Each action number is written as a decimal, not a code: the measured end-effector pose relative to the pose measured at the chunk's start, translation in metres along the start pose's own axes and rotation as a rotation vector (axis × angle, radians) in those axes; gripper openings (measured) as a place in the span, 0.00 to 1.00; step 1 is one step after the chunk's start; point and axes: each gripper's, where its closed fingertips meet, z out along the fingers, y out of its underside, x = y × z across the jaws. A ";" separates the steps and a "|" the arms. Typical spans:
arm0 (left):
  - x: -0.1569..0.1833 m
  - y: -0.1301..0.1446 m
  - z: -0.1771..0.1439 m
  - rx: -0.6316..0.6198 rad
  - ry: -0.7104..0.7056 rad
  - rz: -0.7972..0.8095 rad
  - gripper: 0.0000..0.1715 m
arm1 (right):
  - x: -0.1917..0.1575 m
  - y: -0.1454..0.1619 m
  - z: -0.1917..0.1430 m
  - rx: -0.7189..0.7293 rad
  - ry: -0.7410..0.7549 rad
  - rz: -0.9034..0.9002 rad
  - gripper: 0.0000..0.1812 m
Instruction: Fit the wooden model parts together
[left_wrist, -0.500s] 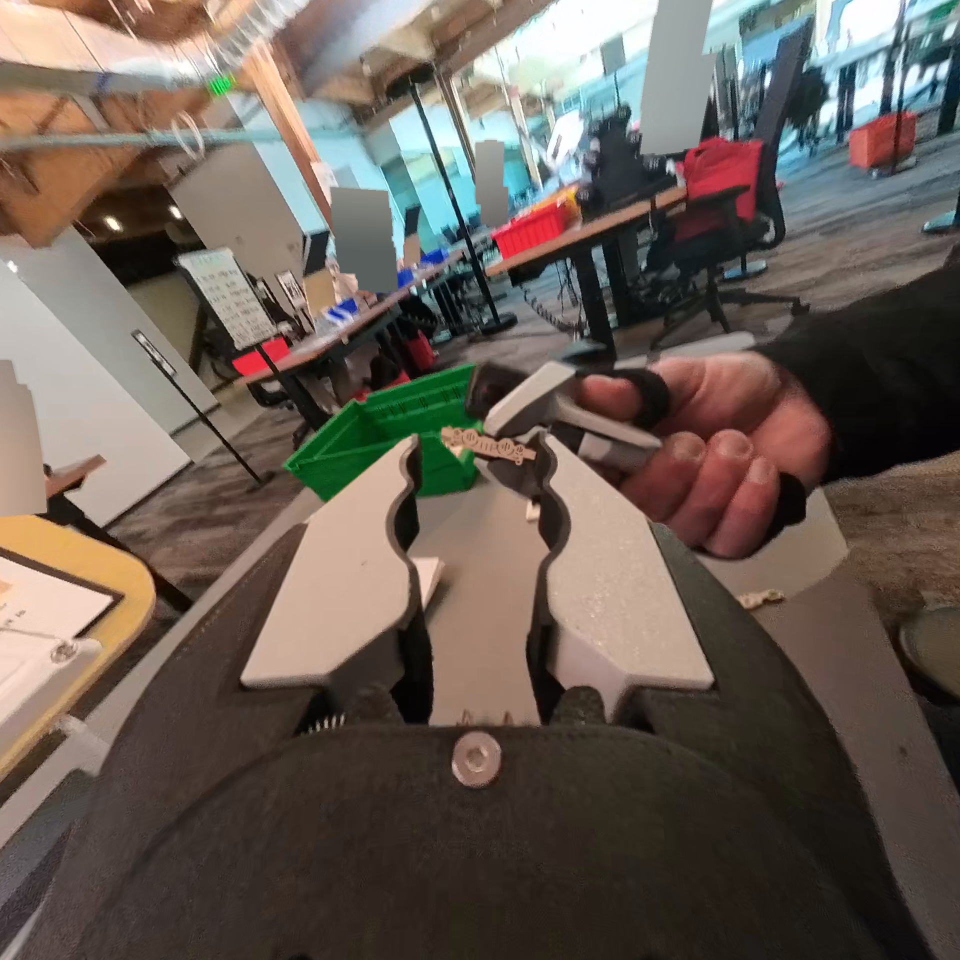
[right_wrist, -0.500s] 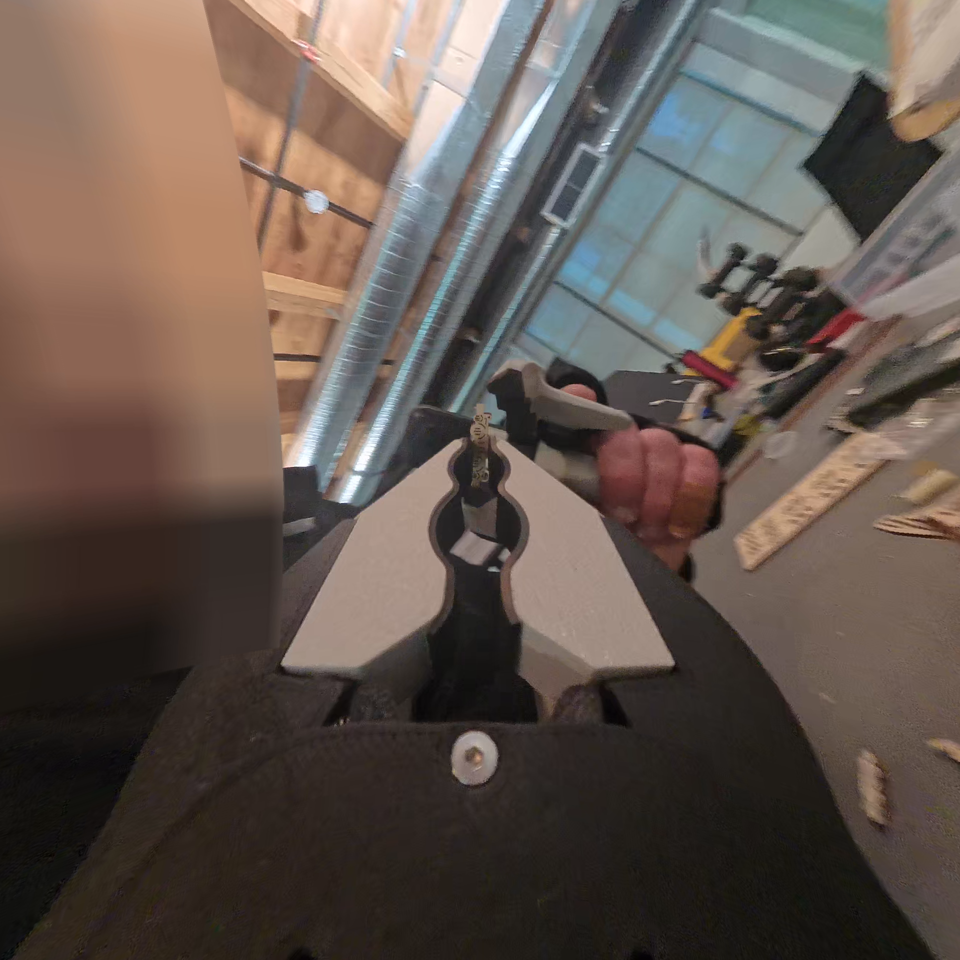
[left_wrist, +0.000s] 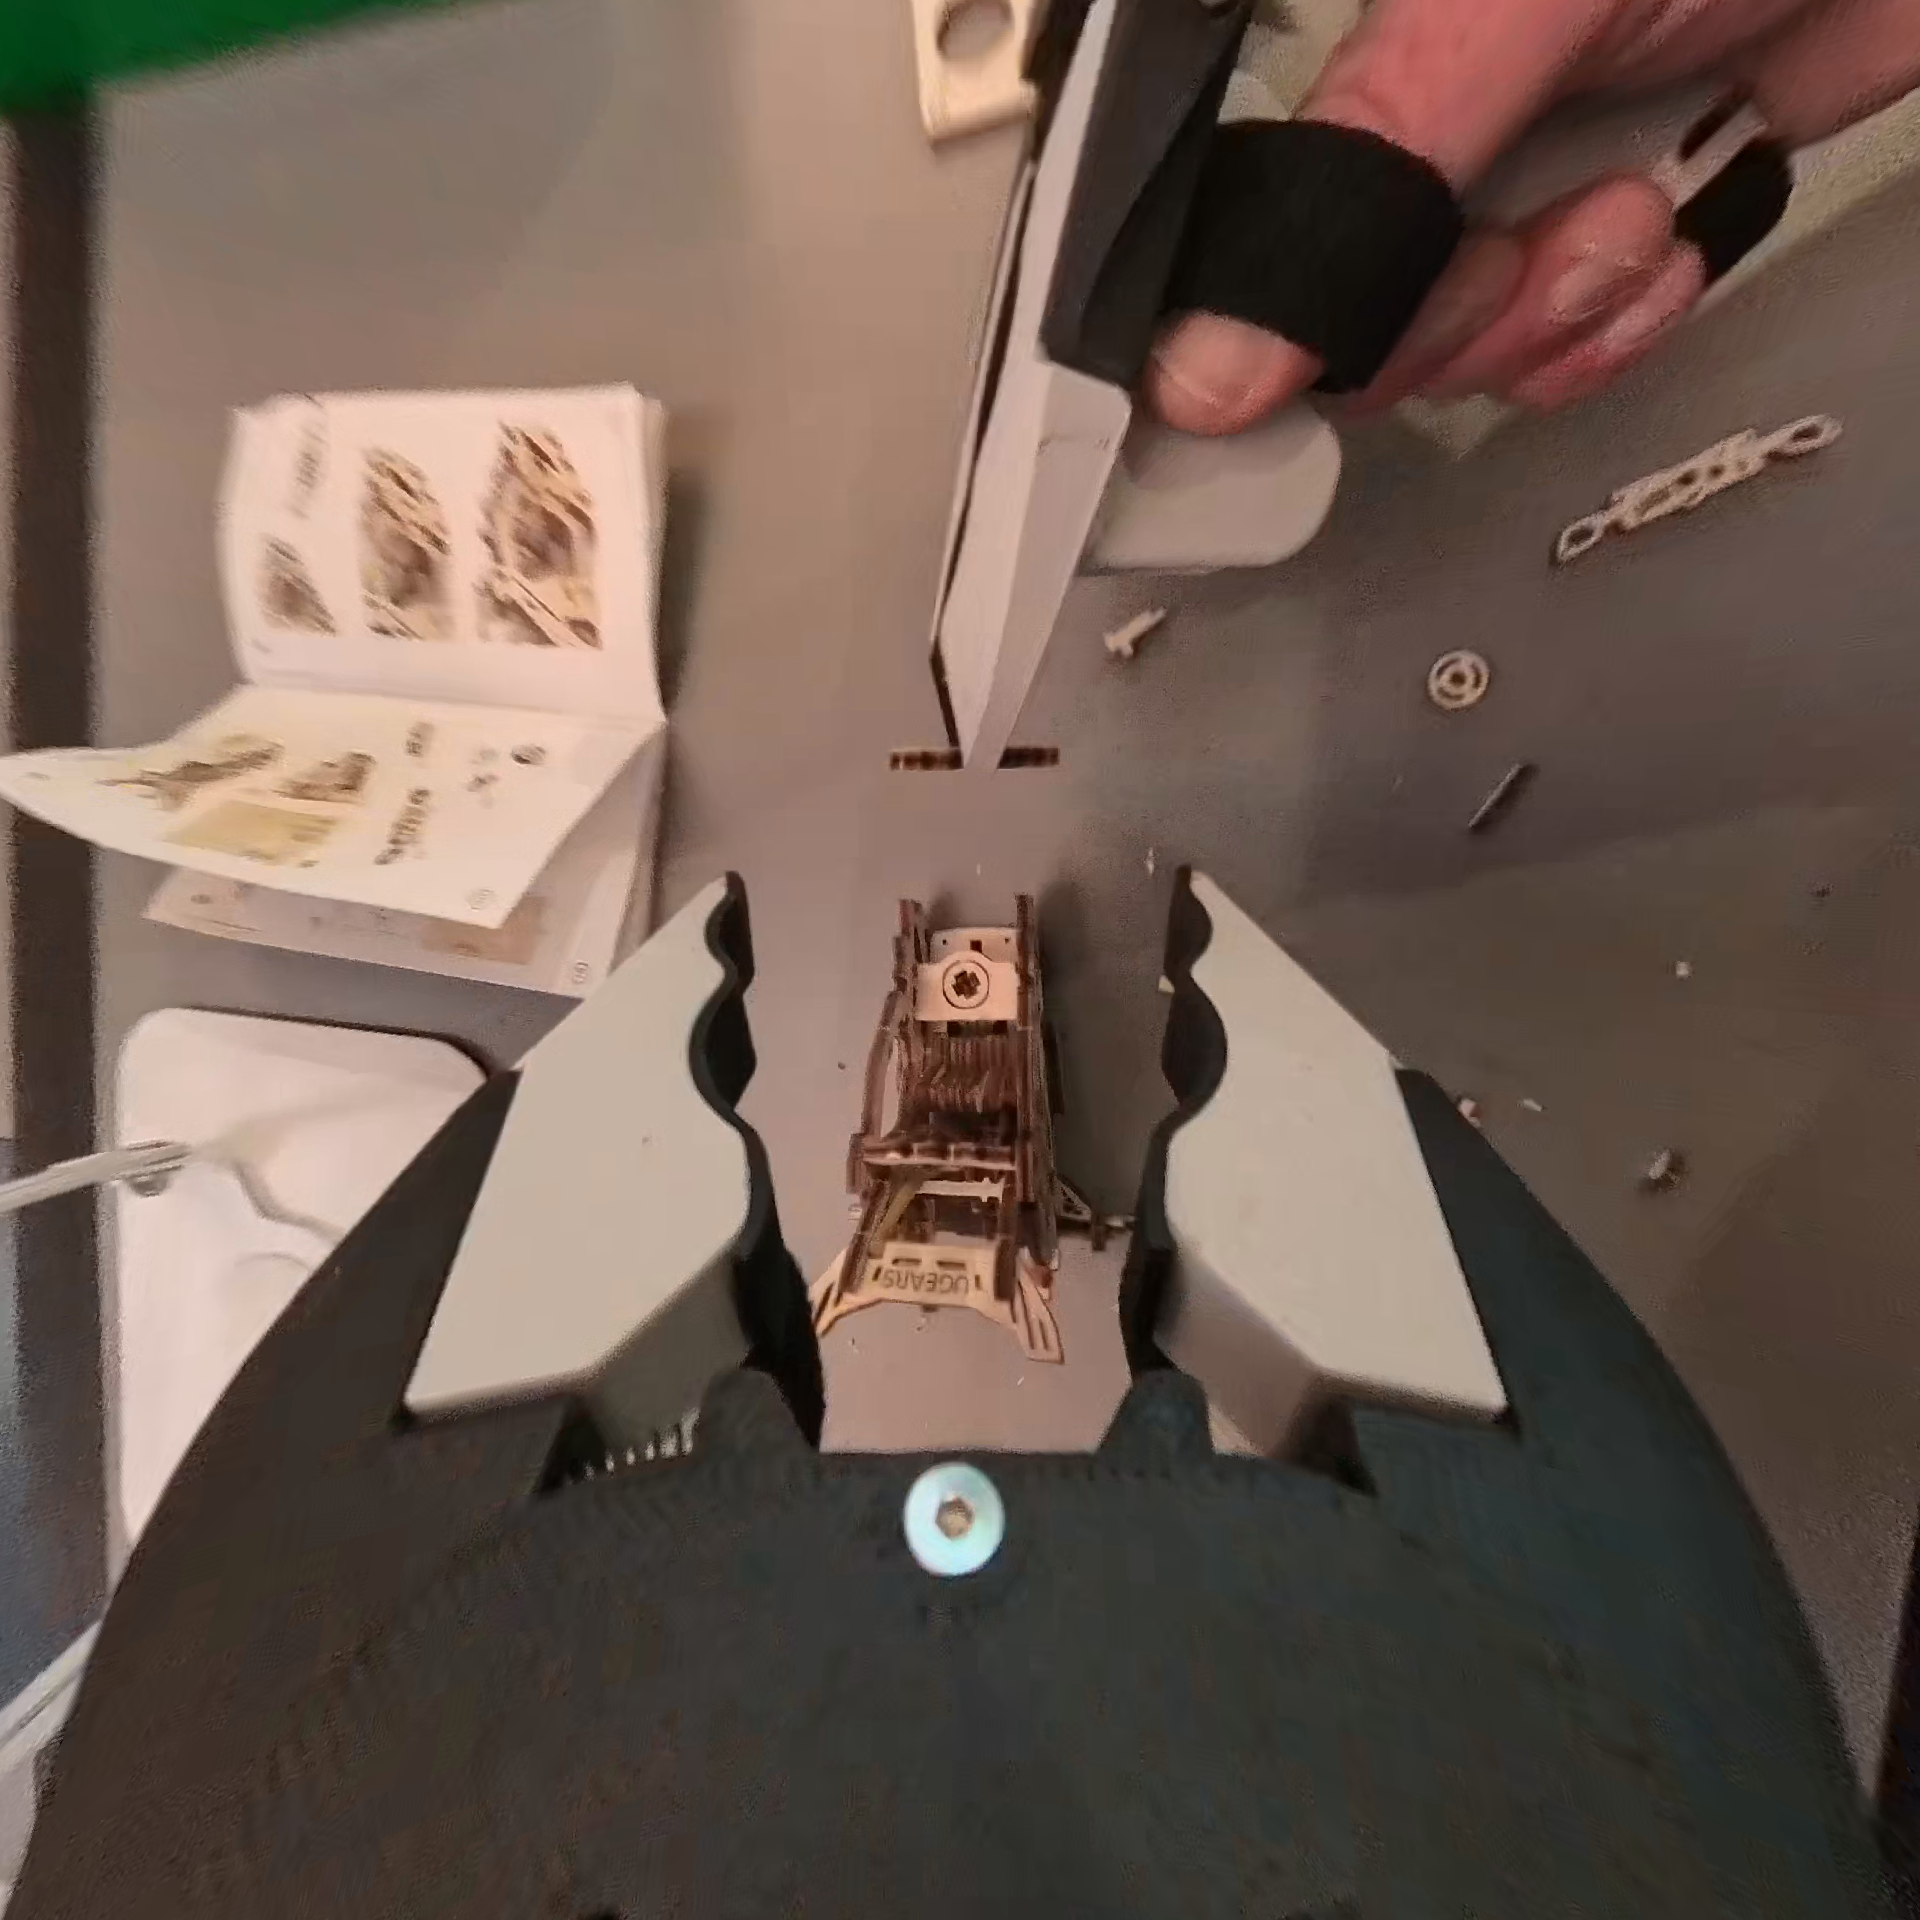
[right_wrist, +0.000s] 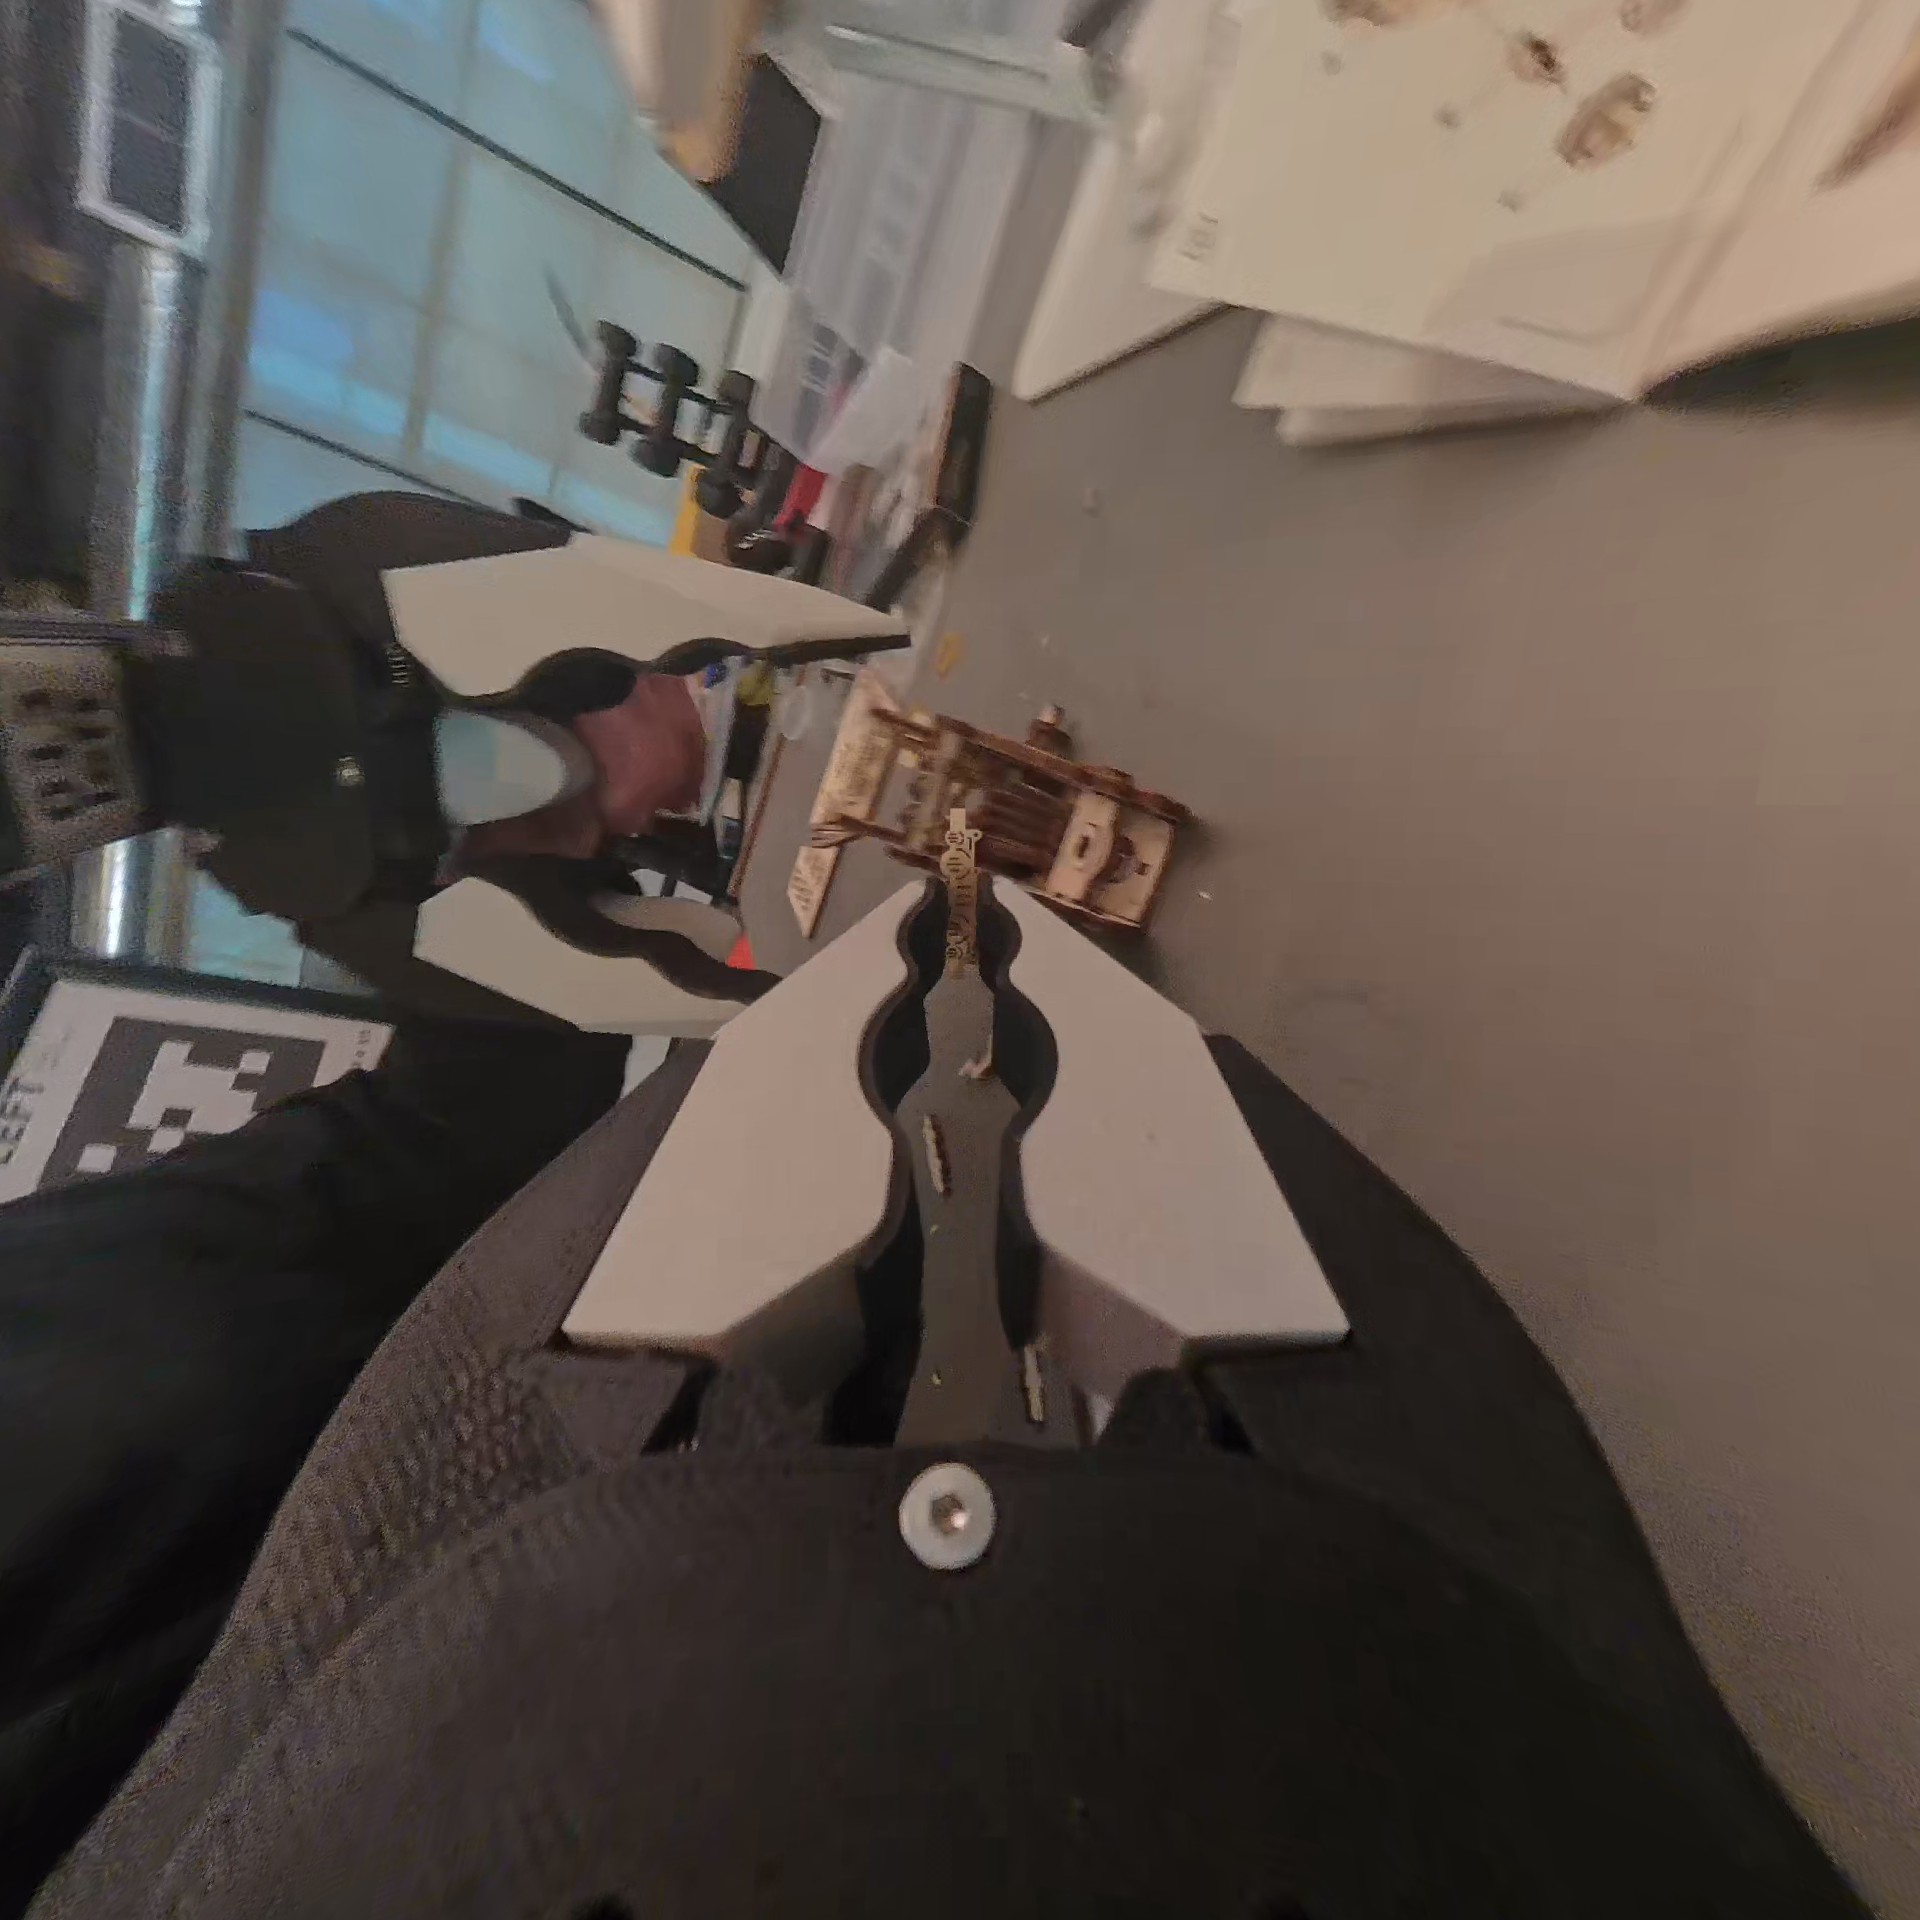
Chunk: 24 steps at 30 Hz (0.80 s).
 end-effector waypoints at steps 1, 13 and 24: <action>0.000 0.005 0.007 -0.051 0.032 -0.002 0.46 | 0.007 0.002 0.004 -0.012 0.010 0.033 0.02; 0.014 0.054 0.052 -0.403 0.255 -0.043 0.23 | 0.041 0.015 0.027 -0.076 0.099 0.156 0.02; 0.014 0.051 0.054 -0.352 0.218 -0.028 0.22 | 0.044 0.022 0.034 -0.076 0.095 0.222 0.02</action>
